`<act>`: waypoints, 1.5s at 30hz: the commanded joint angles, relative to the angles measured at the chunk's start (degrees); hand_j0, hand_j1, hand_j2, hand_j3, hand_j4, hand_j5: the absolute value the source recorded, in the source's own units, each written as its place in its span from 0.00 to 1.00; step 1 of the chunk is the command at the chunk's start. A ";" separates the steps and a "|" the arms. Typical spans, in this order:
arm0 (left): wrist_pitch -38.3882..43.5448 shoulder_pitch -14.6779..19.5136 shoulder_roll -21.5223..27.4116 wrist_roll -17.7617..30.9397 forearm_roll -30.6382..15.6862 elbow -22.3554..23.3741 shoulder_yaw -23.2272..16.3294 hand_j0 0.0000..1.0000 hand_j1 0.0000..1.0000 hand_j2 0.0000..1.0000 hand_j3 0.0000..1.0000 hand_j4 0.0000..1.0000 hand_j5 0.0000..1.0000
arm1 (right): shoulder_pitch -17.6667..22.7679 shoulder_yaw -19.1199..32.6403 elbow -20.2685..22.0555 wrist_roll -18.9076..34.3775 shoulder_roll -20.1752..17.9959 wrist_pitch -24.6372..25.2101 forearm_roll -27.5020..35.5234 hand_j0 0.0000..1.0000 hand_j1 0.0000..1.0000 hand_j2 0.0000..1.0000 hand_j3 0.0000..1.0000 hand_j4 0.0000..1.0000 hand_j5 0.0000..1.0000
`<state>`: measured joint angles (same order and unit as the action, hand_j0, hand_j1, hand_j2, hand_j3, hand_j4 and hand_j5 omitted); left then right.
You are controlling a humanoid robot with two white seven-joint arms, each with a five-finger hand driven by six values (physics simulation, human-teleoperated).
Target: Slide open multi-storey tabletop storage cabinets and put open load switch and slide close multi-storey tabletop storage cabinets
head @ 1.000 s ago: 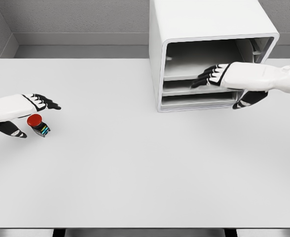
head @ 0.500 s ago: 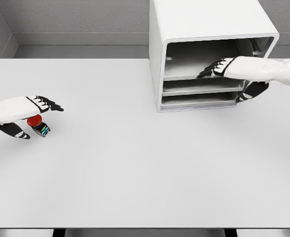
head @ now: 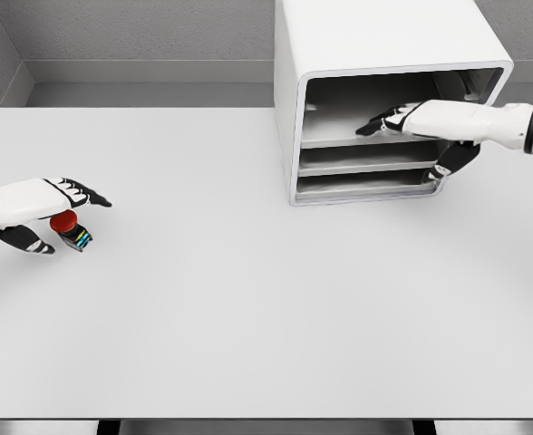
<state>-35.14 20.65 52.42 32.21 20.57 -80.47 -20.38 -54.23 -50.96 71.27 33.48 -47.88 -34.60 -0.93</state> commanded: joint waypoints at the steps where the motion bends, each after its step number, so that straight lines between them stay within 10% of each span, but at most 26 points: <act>1: 0.14 0.00 0.13 -0.05 -0.44 0.05 -0.01 0.79 0.79 0.79 0.79 0.79 0.79 | 0.00 -0.28 -1.13 0.35 0.77 -0.38 -2.06 1.00 1.00 1.00 1.00 1.00 1.00; 14: 0.14 -0.09 0.66 0.48 -1.05 0.05 -2.47 0.46 0.46 0.46 0.46 0.46 0.46 | -1.32 -0.45 -1.92 0.44 1.12 -0.21 -1.89 1.00 1.00 1.00 1.00 1.00 1.00; 45: 0.14 4.92 0.93 0.39 -9.84 -17.36 -1.42 0.42 0.42 0.42 0.42 0.42 0.42 | -1.49 -2.65 0.01 1.52 0.77 -0.40 -2.06 1.00 1.00 1.00 1.00 1.00 1.00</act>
<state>-35.16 25.66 53.42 32.55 11.89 -97.01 -21.81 -55.72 -52.90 71.01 34.68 -47.07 -34.47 -2.32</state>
